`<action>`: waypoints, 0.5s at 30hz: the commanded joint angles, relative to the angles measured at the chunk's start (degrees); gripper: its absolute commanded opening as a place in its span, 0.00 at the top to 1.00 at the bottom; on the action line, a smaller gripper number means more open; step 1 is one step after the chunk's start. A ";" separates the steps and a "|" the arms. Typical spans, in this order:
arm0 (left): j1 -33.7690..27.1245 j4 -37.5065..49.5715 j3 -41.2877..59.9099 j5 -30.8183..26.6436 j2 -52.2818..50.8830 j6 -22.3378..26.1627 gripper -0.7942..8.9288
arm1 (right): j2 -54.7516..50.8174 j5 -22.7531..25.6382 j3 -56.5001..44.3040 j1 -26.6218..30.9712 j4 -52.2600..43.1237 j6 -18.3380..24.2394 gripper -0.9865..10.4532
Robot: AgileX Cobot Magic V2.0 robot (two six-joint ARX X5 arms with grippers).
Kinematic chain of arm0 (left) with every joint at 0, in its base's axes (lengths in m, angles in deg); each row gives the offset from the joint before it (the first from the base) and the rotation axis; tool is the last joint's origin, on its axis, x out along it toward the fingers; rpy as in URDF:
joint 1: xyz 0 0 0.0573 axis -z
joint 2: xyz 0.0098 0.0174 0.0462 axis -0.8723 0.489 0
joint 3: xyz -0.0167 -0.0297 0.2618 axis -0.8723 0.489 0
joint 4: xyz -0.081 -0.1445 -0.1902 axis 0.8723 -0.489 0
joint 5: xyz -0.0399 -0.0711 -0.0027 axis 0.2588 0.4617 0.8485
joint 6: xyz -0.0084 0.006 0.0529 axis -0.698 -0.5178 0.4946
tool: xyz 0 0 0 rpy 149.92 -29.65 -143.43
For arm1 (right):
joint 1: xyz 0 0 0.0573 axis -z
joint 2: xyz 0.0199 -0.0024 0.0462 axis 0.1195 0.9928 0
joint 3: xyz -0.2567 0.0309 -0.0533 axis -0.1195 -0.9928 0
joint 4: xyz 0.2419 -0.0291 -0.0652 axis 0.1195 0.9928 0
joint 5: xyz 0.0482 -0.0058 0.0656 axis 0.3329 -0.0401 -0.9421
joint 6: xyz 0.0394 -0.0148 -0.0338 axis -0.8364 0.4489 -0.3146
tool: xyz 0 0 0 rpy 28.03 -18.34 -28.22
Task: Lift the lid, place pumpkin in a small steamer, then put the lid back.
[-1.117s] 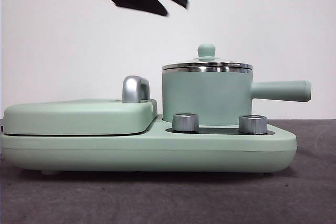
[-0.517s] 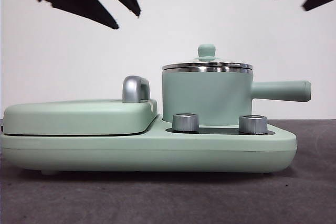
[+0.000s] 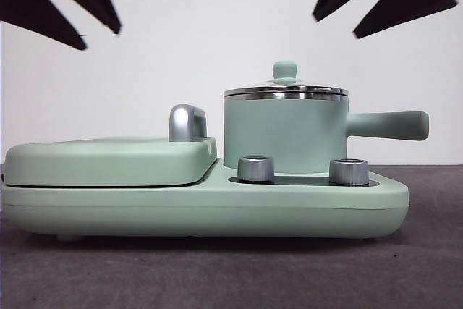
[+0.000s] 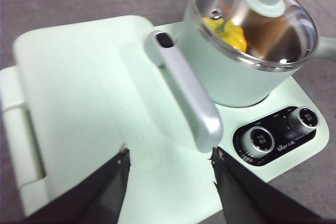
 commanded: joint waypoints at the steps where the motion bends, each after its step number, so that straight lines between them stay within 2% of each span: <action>1: -0.37 -0.28 -0.07 -1.09 -1.16 -0.20 0.66 | 1.27 -0.17 0.33 -1.81 -1.46 0.68 0.60; 6: -0.79 -1.38 -0.09 -1.31 -1.77 4.87 0.68 | 0.76 -0.15 0.33 -2.54 -1.46 0.44 0.63; 8: -0.79 -1.60 -0.09 -1.31 -1.77 5.18 0.94 | 0.46 0.11 0.33 -2.51 -2.12 0.39 0.90; 9: -0.79 -1.33 -0.09 -1.31 -1.75 4.98 0.90 | 0.46 0.04 0.33 -2.49 -2.40 0.52 0.89; 15: -0.79 -1.44 -0.09 -1.33 -1.92 5.01 0.91 | 0.46 0.02 0.33 -2.56 -2.38 0.39 0.88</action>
